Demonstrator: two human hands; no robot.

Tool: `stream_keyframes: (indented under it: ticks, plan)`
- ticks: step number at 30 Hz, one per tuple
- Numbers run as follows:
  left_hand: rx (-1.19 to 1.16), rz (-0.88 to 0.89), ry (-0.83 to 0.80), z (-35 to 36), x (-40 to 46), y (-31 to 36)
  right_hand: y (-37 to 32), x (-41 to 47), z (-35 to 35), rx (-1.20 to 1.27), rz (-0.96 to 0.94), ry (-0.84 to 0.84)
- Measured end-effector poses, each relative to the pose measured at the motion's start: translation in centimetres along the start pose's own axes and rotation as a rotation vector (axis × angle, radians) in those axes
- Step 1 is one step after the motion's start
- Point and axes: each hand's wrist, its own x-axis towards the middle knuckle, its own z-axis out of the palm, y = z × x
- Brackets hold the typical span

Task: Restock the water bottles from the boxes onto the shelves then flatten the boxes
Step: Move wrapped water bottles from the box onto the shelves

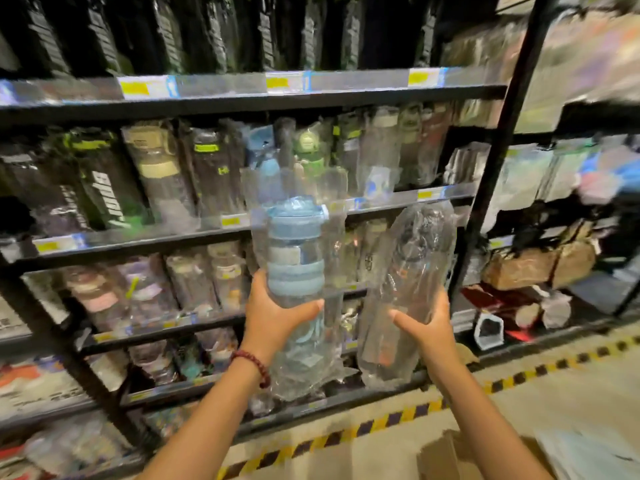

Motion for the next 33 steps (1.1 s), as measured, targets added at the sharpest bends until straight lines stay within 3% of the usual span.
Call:
stream_keyframes:
  ticks: [7, 15, 33]
  plan:
    - [-0.037, 0.024, -0.166, 12.4, 2.1, 1.0, 0.5, 2.5, -11.8, -0.025, -0.021, 0.210]
    - [-0.084, 0.009, -0.250, 21.0, 7.0, -0.1, 2.6, 7.7, -16.9, -0.082, 0.013, 0.338]
    - [-0.025, 0.002, -0.345, 35.7, 29.5, -1.9, 0.6, 33.6, -18.4, -0.286, -0.010, 0.197]
